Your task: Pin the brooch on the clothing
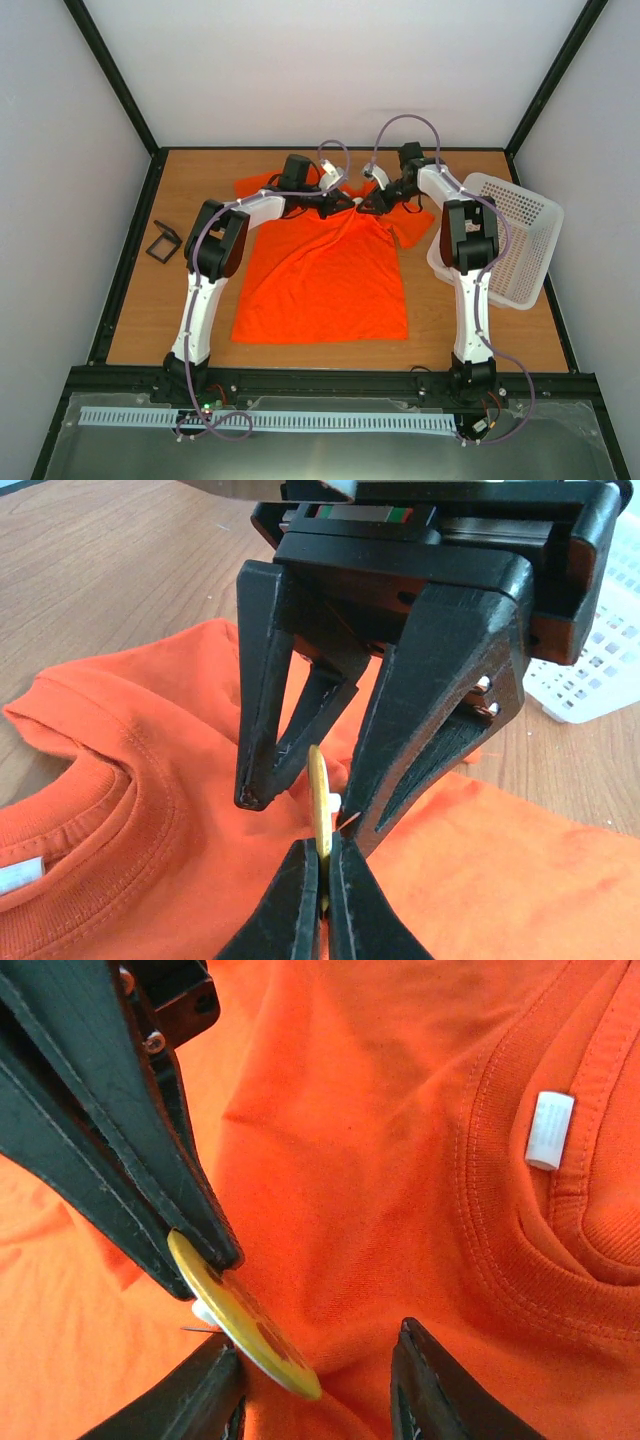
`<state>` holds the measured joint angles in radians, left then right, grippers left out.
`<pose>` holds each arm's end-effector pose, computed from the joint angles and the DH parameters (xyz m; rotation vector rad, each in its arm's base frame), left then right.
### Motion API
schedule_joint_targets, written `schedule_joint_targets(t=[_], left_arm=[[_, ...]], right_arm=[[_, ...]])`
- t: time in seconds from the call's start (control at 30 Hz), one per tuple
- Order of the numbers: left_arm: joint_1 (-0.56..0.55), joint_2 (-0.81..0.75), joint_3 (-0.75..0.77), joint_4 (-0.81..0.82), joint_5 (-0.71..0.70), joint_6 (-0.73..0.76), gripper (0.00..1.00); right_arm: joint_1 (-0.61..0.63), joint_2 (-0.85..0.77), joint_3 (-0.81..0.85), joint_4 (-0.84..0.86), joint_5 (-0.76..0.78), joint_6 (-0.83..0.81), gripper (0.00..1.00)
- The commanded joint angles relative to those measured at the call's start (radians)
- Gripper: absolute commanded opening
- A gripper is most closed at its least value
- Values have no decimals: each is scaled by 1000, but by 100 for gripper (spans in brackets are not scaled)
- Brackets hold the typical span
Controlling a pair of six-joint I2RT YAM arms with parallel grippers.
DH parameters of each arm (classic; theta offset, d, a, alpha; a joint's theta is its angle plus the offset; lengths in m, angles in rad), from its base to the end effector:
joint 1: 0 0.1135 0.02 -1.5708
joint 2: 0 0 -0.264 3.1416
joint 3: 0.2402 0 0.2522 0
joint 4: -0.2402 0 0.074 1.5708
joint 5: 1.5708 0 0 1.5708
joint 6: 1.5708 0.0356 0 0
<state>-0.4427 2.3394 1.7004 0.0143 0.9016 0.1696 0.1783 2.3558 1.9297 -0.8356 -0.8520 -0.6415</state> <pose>0.4524 -0.2454 0.1492 1.1139 1.8209 -1.1380 0.4717 0.1122 0.1608 -1.1469 2.2005 1.0047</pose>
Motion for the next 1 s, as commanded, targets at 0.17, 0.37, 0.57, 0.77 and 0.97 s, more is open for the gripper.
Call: schedule_joint_targets(t=[0.17, 0.37, 0.57, 0.77, 0.97], left_arm=[[-69, -86, -33, -22, 89, 106, 1], [-74, -94, -43, -24, 83, 125, 1], [-83, -80, -21, -56, 73, 150, 1], [-91, -84, -22, -67, 70, 173, 1], [-105, -87, -10, -97, 51, 218, 1]], right_arm=[[0, 67, 104, 44, -25, 123, 38], [-5, 135, 217, -14, -37, 217, 37], [-3, 145, 224, -11, -48, 249, 38], [-6, 161, 238, 5, -41, 325, 39], [-8, 184, 279, 8, -24, 395, 39]])
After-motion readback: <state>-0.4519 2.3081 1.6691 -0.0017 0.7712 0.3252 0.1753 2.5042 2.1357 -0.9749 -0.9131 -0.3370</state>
